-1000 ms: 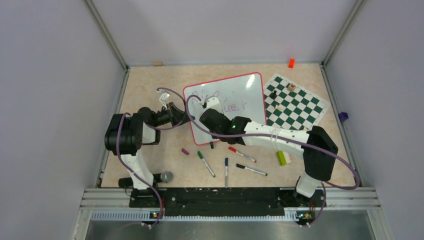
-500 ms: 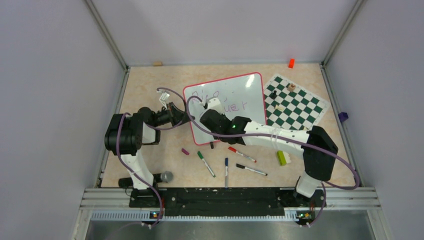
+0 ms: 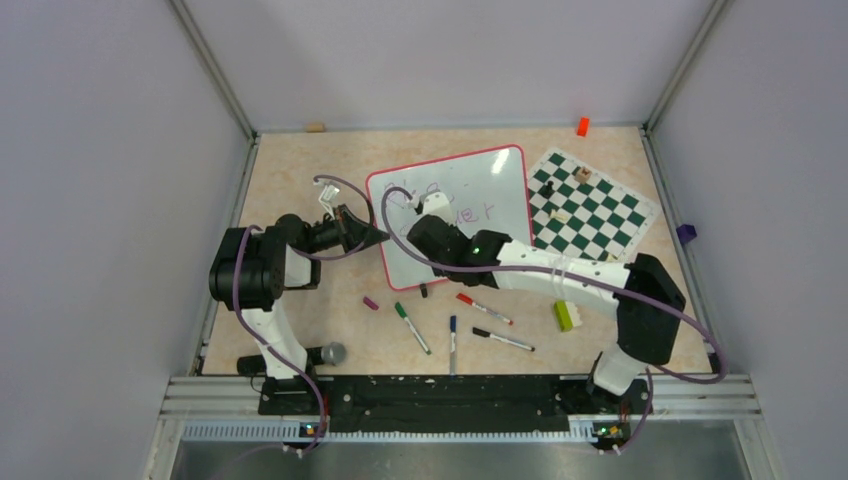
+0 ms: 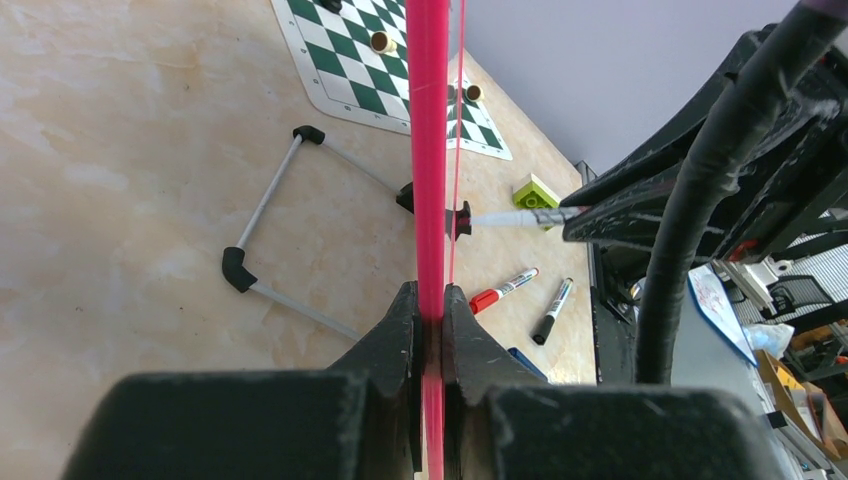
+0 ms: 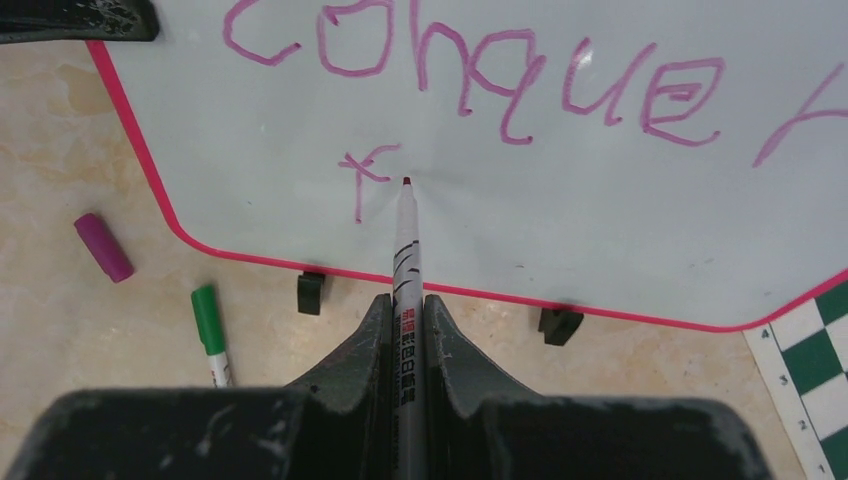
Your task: Write a sentence on the whiteboard
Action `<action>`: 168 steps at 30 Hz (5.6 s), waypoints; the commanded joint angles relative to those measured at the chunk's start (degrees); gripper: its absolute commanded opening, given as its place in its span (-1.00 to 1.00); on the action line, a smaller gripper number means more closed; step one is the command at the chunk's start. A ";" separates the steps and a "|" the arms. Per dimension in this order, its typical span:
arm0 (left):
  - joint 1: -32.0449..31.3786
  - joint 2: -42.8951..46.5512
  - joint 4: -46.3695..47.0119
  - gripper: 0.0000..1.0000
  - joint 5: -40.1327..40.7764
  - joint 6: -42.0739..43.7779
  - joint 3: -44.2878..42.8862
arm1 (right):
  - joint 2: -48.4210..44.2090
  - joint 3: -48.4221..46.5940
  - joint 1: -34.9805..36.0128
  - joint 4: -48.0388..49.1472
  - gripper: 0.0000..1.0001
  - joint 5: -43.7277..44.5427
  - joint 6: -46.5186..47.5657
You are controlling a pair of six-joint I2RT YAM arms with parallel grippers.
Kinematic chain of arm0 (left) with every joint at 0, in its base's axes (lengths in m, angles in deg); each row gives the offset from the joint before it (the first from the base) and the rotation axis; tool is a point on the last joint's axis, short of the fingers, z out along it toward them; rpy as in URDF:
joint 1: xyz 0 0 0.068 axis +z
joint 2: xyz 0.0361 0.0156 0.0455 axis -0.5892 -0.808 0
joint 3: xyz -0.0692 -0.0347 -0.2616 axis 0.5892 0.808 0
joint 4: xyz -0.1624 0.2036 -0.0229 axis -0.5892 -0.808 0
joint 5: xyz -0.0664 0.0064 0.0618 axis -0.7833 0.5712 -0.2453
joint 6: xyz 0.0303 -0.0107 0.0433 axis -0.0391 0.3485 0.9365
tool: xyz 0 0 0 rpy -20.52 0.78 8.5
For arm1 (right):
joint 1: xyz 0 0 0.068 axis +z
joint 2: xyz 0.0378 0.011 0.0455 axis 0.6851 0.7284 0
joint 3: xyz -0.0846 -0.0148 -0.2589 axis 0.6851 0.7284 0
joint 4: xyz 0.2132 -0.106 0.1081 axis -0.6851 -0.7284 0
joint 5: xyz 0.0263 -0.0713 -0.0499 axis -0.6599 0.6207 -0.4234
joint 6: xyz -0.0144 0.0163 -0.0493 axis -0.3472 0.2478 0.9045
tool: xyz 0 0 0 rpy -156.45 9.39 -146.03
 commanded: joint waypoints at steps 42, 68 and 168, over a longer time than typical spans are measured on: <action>0.46 -0.10 6.58 -1.00 -1.91 1.26 -0.45 | -0.80 4.52 0.06 3.03 -1.00 4.60 0.67; 0.44 -0.01 6.58 -1.00 -1.95 1.30 -0.43 | 1.54 -1.85 -0.40 1.11 -1.00 5.64 3.06; 0.56 0.00 6.55 -1.00 -1.92 1.21 -0.44 | -4.68 6.12 -6.37 2.96 -1.00 5.26 3.68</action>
